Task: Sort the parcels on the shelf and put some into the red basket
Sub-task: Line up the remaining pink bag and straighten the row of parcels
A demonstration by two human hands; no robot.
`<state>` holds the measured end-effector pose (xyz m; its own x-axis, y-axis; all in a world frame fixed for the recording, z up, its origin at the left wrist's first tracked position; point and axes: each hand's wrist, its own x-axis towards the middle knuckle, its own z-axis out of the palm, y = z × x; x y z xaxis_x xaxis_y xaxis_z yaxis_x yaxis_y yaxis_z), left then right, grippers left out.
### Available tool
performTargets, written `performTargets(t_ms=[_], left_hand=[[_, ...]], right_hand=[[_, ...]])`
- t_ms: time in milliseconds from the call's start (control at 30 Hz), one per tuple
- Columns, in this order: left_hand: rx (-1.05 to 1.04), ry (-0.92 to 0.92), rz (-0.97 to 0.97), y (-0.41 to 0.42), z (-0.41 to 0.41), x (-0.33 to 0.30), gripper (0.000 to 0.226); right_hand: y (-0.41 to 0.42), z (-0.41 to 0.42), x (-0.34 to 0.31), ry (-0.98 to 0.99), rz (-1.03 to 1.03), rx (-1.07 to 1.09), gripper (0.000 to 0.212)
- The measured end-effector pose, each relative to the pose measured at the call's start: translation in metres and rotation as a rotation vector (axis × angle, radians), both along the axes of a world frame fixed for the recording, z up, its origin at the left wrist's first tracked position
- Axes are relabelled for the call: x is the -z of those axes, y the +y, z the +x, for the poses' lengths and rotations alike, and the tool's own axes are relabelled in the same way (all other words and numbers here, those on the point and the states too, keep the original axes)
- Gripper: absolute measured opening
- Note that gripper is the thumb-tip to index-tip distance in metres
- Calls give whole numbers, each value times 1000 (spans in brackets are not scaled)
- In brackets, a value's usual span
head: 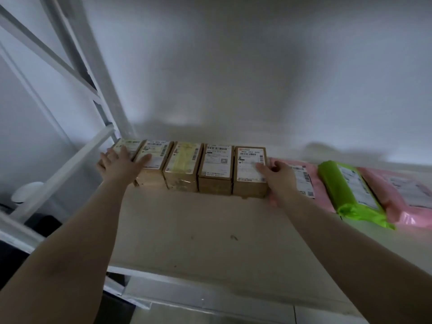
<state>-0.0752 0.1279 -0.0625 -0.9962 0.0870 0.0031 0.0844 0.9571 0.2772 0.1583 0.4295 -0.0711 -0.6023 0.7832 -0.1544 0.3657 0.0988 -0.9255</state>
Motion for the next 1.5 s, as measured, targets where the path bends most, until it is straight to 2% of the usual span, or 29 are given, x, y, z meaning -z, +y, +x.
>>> performTargets(t_ms=[67,200,367,433,567,767,933,1133,1300,1500], left_hand=[[16,17,-12,-1,-3,4,94],[25,74,5,6,6,10,89],[11,99,15,20,19,11,89],[23,105,13,24,23,13,88],[22,113,30,33,33,14,91],[44,105,42,43,45,14,91],[37,93,34,57,55,15,94],[34,74,42,64,63,14,97],[39,67,48,69,70,11,95],[42,23,57,70,68,11,97]], right_hand=[[-3,-2,-1,-34,46,-16,47],[-8,2,3,-88,160,-52,44],[-3,8,7,-215,325,14,53],[2,14,7,-239,310,38,59],[10,26,13,-139,227,31,75],[16,46,8,-59,201,32,53],[28,56,13,-68,172,57,65],[34,62,8,-39,149,66,37],[41,66,10,-33,95,85,44],[44,67,12,-42,111,69,39]])
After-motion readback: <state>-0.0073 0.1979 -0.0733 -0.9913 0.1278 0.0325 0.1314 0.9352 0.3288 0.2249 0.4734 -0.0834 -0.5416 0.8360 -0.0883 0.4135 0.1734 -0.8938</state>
